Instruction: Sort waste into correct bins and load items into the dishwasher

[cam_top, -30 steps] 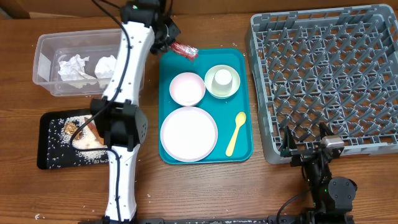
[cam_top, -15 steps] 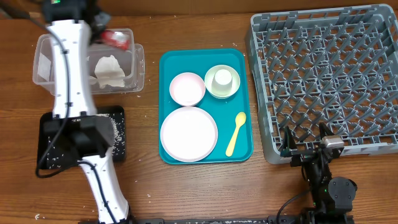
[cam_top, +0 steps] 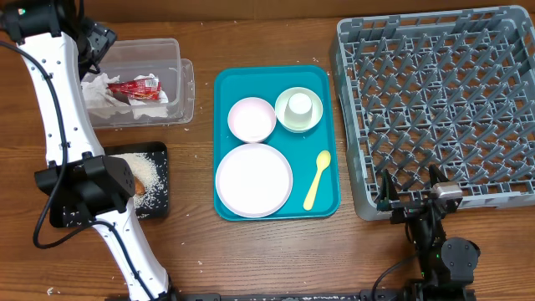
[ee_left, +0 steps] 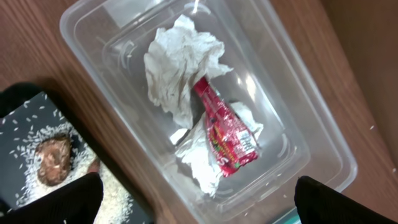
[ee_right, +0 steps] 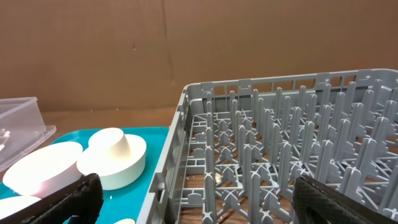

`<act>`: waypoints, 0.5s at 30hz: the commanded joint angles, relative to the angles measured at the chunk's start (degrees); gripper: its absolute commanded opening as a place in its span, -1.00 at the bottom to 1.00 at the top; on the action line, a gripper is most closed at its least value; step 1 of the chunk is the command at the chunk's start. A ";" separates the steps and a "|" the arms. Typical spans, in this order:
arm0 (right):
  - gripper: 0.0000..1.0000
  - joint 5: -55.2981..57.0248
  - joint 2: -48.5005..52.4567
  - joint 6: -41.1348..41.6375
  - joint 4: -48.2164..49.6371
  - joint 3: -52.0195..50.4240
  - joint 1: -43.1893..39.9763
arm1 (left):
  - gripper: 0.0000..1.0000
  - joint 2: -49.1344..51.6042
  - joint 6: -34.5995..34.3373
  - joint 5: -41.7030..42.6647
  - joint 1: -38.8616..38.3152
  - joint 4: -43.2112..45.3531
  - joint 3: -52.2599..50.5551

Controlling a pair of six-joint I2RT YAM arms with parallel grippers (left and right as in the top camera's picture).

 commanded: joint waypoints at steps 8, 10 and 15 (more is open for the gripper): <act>1.00 0.55 -0.55 -0.02 0.24 -0.59 0.00 | 1.00 -0.22 0.22 -5.97 1.75 -4.28 0.00; 1.00 0.55 -0.52 -0.02 0.24 -0.59 0.00 | 1.00 -0.22 0.15 -4.83 3.32 -4.59 0.00; 1.00 0.55 -0.55 -0.02 0.24 -0.59 0.00 | 1.00 -0.22 0.24 -2.54 6.38 -5.22 0.00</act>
